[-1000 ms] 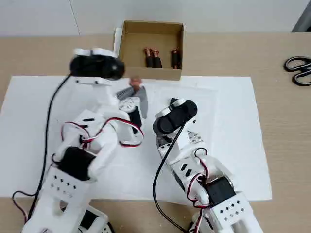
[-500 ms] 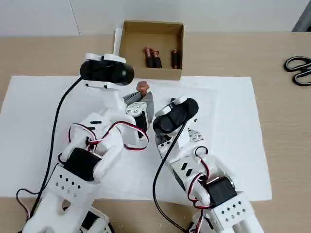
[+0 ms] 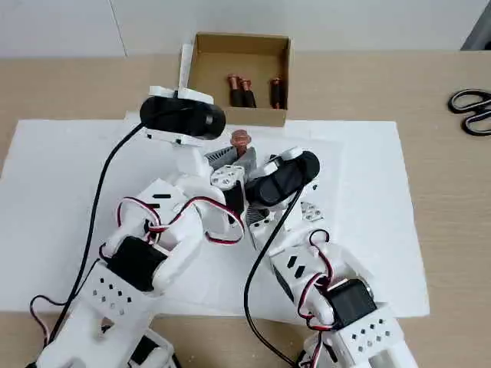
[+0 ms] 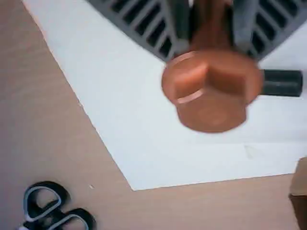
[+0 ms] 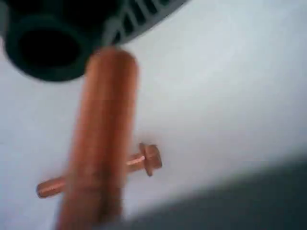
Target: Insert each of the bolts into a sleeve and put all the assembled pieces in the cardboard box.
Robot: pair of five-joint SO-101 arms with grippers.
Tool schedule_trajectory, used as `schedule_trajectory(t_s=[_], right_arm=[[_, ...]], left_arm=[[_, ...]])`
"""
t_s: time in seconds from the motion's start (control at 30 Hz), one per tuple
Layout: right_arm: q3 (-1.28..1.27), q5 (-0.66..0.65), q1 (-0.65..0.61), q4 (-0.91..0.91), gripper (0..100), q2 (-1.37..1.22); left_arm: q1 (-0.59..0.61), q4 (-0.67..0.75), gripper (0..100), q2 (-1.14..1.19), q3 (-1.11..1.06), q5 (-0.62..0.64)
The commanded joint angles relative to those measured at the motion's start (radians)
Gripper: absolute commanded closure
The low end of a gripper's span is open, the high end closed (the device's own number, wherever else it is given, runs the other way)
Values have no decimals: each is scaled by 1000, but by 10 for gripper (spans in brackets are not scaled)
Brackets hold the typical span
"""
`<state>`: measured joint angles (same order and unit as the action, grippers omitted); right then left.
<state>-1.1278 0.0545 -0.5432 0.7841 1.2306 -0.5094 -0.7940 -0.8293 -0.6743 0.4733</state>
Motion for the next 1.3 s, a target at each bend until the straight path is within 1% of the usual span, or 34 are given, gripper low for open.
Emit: schedule_trajectory(t_s=[0.0, 0.2, 0.33, 0.6, 0.73, 0.87, 1.27], right_arm=[[68, 9, -1, -8, 995, -1], [68, 9, -4, -8, 995, -1], [68, 9, -4, -2, 995, -1], [68, 11, -5, -1, 995, -1], [68, 11, -7, -1, 995, -1], [68, 11, -41, -1, 995, -1], [69, 11, -38, -1, 995, -1]], left_arm=[[-17, 26, 994, -6, 2, -2], [-15, 34, 994, -6, 2, -2], [-11, 75, 994, -6, 2, -3], [-9, 98, 994, -6, 2, -5], [-9, 98, 994, -5, 2, -5], [-9, 98, 994, -5, 2, -5], [-15, 98, 994, -5, -44, -5]])
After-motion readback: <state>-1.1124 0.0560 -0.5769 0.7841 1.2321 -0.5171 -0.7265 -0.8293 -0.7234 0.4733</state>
